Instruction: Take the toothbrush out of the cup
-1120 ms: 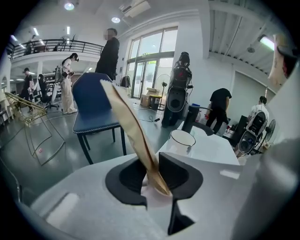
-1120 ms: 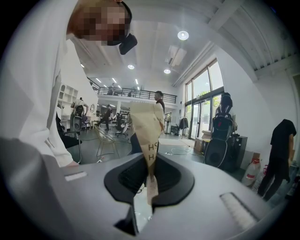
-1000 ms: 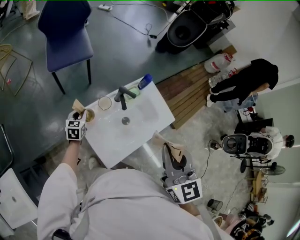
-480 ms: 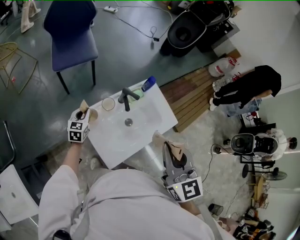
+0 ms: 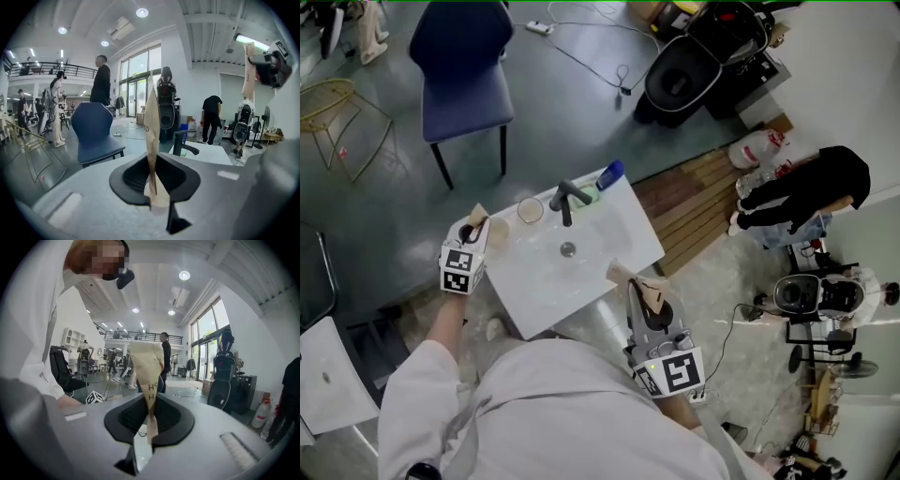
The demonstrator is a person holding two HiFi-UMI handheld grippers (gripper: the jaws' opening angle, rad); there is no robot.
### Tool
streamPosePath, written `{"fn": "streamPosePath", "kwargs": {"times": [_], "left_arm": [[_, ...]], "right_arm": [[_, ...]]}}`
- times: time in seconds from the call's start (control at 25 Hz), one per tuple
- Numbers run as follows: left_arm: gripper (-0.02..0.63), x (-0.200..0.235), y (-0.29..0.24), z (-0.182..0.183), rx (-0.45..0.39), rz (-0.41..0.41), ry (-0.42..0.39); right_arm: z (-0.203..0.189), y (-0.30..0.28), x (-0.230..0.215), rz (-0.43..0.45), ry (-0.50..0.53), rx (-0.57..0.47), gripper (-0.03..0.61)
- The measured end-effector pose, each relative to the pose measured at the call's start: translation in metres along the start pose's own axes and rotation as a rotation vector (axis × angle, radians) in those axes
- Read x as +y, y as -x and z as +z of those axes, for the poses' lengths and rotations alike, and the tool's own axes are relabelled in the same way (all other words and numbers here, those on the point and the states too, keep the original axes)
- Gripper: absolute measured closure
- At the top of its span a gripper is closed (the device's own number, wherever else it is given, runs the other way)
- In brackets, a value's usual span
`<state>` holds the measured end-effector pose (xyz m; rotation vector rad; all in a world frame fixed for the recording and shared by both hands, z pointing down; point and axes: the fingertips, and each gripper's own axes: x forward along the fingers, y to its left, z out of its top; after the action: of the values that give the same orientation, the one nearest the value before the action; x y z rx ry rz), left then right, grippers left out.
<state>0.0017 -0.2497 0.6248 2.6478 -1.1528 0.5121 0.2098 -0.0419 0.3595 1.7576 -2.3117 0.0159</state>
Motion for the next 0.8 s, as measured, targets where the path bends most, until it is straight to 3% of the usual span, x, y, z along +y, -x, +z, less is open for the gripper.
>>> {"fn": "streamPosePath", "kwargs": {"times": [0.8], "left_arm": [[0.575, -0.022, 0.085, 0.073, -0.103, -0.002, -0.083]], "right_arm": [[-0.021, -0.043, 0.020, 0.106, 0.012, -0.014, 0.555]]}}
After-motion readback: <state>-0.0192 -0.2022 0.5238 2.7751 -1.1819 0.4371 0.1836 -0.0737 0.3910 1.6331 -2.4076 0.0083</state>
